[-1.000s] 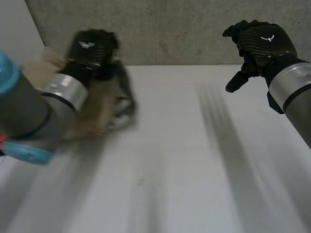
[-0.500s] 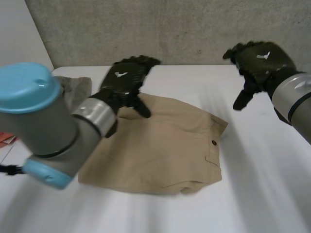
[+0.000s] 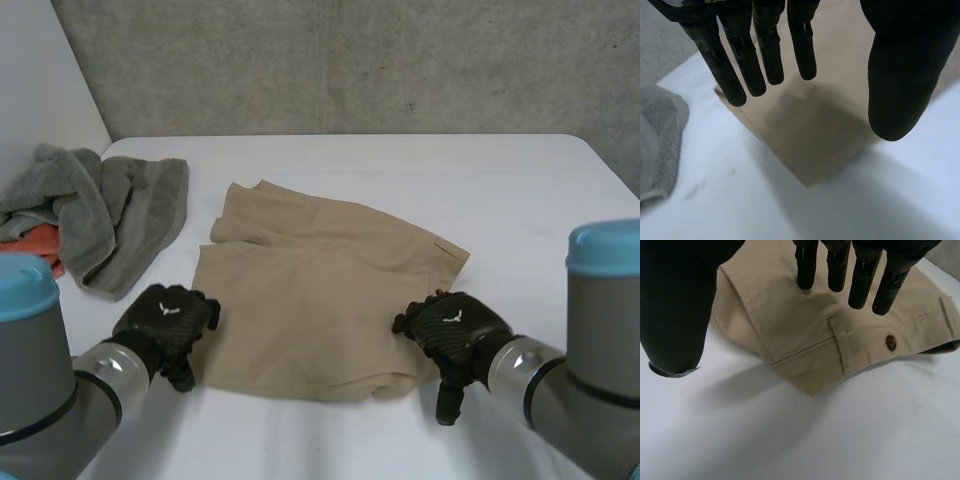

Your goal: Fold the laundry.

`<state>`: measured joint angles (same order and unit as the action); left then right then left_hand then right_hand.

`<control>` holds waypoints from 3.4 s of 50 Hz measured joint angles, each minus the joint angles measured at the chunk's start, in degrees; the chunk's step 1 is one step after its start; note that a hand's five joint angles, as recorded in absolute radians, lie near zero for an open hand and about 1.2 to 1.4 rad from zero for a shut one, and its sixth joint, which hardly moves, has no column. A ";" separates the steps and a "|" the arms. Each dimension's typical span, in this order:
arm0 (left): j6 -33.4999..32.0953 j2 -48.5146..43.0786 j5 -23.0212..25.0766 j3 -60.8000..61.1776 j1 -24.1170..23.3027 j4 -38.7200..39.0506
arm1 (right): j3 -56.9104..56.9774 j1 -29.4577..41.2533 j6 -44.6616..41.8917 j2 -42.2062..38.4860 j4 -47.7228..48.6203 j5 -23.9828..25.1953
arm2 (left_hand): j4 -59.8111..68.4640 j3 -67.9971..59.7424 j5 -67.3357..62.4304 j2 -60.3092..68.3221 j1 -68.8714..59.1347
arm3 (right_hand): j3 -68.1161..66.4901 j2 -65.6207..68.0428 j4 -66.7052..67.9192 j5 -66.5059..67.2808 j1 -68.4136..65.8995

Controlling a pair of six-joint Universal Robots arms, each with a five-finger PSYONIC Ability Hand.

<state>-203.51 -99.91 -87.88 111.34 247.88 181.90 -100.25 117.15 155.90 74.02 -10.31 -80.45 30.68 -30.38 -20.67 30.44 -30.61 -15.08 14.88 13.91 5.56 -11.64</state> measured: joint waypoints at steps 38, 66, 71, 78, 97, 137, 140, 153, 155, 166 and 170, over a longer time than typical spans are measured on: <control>1.17 -1.77 -0.36 -4.64 -1.86 11.98 | 5.55 1.56 5.72 -6.22 16.24 -0.55 | 37.94 -37.39 -35.90 37.92 -34.57 | -52.42 52.20 54.07 50.05 -44.86; 9.38 -12.06 -0.56 -19.73 -3.52 9.16 | 20.22 -1.35 7.58 -7.18 2.67 -9.18 | 37.96 -37.72 -35.90 38.19 -34.57 | -5.11 5.73 5.51 3.47 -6.00; 9.53 -12.51 -0.60 -21.72 -3.24 8.80 | 13.55 -3.35 16.13 -0.77 -0.09 -6.99 | 37.97 -37.72 -35.90 38.19 -34.57 | -5.11 5.73 5.51 3.48 -6.00; 9.47 -12.61 -0.63 -22.64 -3.20 8.83 | 5.54 -4.68 23.00 2.54 -0.10 -1.44 | 37.97 -37.72 -35.90 38.20 -34.57 | -5.11 5.73 5.52 3.49 -6.00; 9.66 -12.25 -0.68 -21.76 -3.54 7.12 | 3.48 -3.69 25.25 -6.09 13.82 -2.58 | 37.97 -37.72 -35.90 38.20 -34.57 | -51.03 52.22 53.87 50.12 -44.66; 9.34 -11.45 -0.61 -39.08 -3.83 0.89 | 48.81 -3.65 -14.24 -12.49 -10.92 -2.85 | 38.22 -38.02 -35.90 38.35 -34.57 | -52.68 52.22 54.18 51.17 -44.89; 6.89 -15.54 -1.67 -46.32 -3.94 5.58 | 55.48 -3.60 -14.11 -16.50 -5.86 -5.54 | 38.22 -38.05 -35.90 38.36 -34.57 | -52.68 52.61 54.20 51.17 -44.89; 2.88 -15.38 -5.31 -59.76 -5.07 30.99 | 69.91 -3.60 -11.75 -17.42 20.94 -10.23 | 38.25 -38.16 -35.90 38.41 -34.57 | -52.68 52.64 54.41 51.17 -44.89; 2.89 -14.85 -5.58 -58.41 -5.47 31.16 | 69.33 -3.61 -11.47 -16.95 20.77 -9.77 | 38.25 -38.15 -35.90 38.41 -34.57 | -52.68 52.64 54.41 51.17 -44.89; 3.04 -13.32 -5.78 -36.65 -6.54 26.68 | 52.57 -4.33 -9.39 -16.34 12.07 -5.22 | 38.25 -38.16 -35.90 38.42 -34.57 | -52.68 52.64 54.42 51.34 -44.89; 2.90 -14.50 -5.79 -28.91 -7.25 24.92 | 43.71 -4.48 -9.63 -17.12 11.31 -4.64 | 38.25 -38.16 -35.90 38.43 -34.57 | -52.68 52.64 54.42 51.34 -44.89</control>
<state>-200.61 -114.41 -93.67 82.43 240.63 206.82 -56.54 112.67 146.27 56.90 1.00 -85.10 68.93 -68.54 -56.58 68.86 -65.18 -67.76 67.52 68.33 56.90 -56.53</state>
